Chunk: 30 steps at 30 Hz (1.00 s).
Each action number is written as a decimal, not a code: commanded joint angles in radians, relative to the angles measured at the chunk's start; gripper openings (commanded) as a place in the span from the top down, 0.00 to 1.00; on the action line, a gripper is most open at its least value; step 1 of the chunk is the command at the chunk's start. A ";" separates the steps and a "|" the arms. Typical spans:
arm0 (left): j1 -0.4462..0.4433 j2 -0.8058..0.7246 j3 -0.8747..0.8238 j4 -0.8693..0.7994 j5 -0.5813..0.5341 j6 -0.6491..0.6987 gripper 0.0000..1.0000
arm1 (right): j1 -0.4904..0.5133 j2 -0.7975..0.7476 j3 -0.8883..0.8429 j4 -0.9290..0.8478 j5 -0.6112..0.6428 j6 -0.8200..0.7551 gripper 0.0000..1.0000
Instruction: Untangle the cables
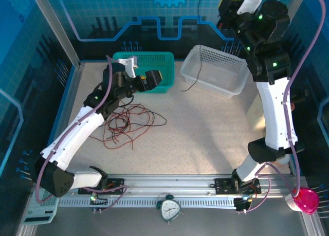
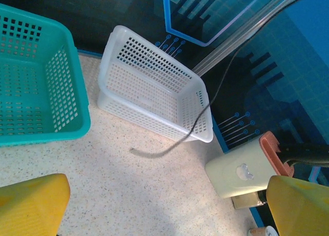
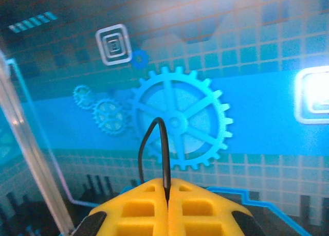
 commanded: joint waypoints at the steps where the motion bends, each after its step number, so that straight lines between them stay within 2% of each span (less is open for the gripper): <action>1: -0.019 0.025 0.040 0.025 -0.011 0.026 0.01 | -0.074 0.033 0.039 0.070 0.025 0.054 1.00; 5: -0.039 0.053 0.046 0.021 -0.012 0.026 0.01 | -0.127 0.082 0.036 0.126 0.042 0.071 1.00; 13: -0.075 0.089 0.042 0.032 -0.032 0.023 0.01 | -0.163 0.183 0.012 0.154 0.081 0.026 1.00; 15: -0.082 0.095 0.038 0.039 -0.037 0.021 0.01 | -0.163 0.178 -0.064 0.165 0.085 0.011 1.00; 19: -0.096 0.107 0.032 0.051 -0.040 0.014 0.01 | -0.167 0.123 -0.345 0.258 0.110 0.000 1.00; 21: -0.102 0.110 0.031 0.051 -0.041 0.013 0.01 | -0.155 0.090 -0.485 0.338 0.085 -0.081 1.00; 22: -0.105 0.111 0.029 0.051 -0.042 0.014 0.01 | -0.124 0.068 -0.535 0.387 0.130 -0.131 1.00; 25: -0.112 0.112 0.026 0.055 -0.050 0.016 0.01 | -0.093 0.091 -0.478 0.310 0.195 -0.166 1.00; 30: -0.127 0.112 0.030 0.063 -0.054 0.011 0.01 | -0.093 0.117 -0.418 0.258 0.198 -0.176 1.00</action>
